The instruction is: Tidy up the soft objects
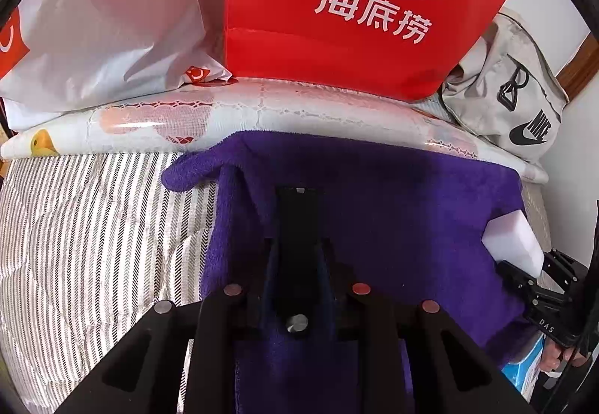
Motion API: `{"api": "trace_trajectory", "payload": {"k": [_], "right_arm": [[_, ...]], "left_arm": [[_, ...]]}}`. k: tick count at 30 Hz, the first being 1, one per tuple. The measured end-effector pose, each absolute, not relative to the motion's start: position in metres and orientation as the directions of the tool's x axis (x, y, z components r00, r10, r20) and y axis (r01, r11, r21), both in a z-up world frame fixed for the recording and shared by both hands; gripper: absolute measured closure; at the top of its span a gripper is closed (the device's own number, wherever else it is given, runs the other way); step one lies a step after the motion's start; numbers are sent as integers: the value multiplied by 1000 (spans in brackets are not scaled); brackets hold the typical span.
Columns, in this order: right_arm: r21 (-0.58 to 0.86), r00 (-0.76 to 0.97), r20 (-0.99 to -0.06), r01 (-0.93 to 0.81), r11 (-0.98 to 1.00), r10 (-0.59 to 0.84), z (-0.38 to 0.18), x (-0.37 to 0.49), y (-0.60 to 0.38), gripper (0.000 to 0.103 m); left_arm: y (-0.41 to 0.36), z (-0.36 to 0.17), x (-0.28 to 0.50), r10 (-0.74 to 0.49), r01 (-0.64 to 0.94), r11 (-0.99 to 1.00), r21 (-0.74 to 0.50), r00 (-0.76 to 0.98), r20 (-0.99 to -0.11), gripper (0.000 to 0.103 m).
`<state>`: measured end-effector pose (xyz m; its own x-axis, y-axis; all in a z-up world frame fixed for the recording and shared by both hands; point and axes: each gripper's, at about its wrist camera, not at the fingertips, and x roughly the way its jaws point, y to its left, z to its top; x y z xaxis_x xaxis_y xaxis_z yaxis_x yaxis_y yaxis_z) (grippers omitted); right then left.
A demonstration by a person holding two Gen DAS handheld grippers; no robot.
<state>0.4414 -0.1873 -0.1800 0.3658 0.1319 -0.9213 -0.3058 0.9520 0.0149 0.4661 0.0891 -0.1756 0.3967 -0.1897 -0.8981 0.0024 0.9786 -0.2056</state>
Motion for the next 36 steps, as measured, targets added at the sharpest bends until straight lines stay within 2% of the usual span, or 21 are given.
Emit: {"api": "trace_trajectory", "payload": {"k": [5,9,19,27,36], "right_arm": [[75,356,-916,-303,950,185,-177,440,-193,55],[48,397,-901,-306,951,174,-164,426,-194,38],[79,491,-851,-233,969,187,-118,373,-217,35],[108,569,-801,-170,980,187,-90,309,-241,35],[86,565,-809,-159,984,161,-79,238,-240,35]], "left_arm": [[92,-171,459,-219,4,972,-236,386,-896,67],[97,-159,446,-210,5,974,-228,402,-891,61],[102,-113,378,-140,29,989,-145,498,-856,60],[106,-93,300,-148,11,986,-167,521,-841,60],[91,-87,208,-164,56,986,-159,544,-823,60]]}}
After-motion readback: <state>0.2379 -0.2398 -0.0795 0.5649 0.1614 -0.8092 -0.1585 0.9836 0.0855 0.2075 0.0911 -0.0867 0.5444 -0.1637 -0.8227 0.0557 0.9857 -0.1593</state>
